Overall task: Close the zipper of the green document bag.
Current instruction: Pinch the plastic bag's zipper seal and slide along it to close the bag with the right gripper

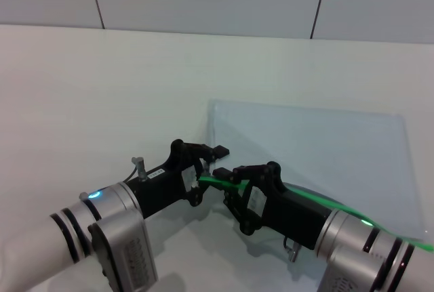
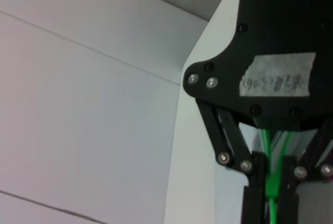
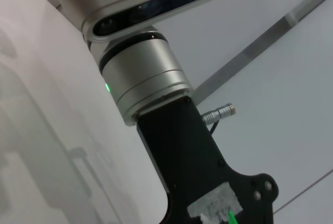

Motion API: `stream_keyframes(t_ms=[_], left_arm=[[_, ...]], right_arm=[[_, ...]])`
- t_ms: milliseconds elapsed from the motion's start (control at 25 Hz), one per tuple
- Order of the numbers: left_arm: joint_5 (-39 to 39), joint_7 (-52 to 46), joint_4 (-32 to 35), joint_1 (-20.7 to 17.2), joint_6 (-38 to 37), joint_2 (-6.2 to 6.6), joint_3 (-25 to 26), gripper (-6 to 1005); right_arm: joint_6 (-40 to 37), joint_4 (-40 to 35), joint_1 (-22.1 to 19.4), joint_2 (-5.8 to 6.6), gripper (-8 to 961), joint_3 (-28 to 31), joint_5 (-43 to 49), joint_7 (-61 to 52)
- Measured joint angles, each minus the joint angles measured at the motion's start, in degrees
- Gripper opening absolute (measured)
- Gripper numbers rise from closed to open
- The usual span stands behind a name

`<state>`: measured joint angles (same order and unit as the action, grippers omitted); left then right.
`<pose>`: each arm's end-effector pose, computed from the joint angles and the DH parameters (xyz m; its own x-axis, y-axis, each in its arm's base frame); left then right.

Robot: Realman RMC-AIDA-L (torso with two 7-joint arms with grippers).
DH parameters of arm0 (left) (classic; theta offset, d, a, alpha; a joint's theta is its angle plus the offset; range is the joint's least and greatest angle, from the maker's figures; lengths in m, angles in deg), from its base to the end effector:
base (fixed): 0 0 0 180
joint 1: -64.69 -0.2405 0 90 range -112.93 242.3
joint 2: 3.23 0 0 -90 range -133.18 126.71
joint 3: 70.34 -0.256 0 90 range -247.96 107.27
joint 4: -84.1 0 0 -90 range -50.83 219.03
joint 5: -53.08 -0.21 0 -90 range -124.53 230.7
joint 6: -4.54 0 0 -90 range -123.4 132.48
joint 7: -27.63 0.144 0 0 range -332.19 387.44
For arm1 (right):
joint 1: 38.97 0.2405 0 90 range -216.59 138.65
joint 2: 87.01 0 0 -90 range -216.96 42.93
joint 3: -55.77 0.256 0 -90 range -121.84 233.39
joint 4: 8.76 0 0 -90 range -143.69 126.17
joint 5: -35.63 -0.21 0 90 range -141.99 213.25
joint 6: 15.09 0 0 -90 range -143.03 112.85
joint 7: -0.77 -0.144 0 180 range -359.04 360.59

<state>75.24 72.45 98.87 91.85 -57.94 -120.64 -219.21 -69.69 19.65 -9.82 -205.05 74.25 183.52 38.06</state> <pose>-0.2725 0.2936 -0.1049 0.7293 -0.6565 -0.1925 -0.5497 -0.3947 -0.7362 0.2156 0.2704 -0.1515 0.7849 0.6136 -0.0862 0.3864 -0.5935 -0.7060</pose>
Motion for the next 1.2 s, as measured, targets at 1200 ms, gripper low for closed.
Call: stream_keyframes(t_ms=[1200], left_arm=[[-0.2,0.0,-0.1,-2.1,-2.5,0.21,0.8,53]], right_arm=[[0.0,1.1,-6.1,0.18,81,6.0,-0.1,6.0]])
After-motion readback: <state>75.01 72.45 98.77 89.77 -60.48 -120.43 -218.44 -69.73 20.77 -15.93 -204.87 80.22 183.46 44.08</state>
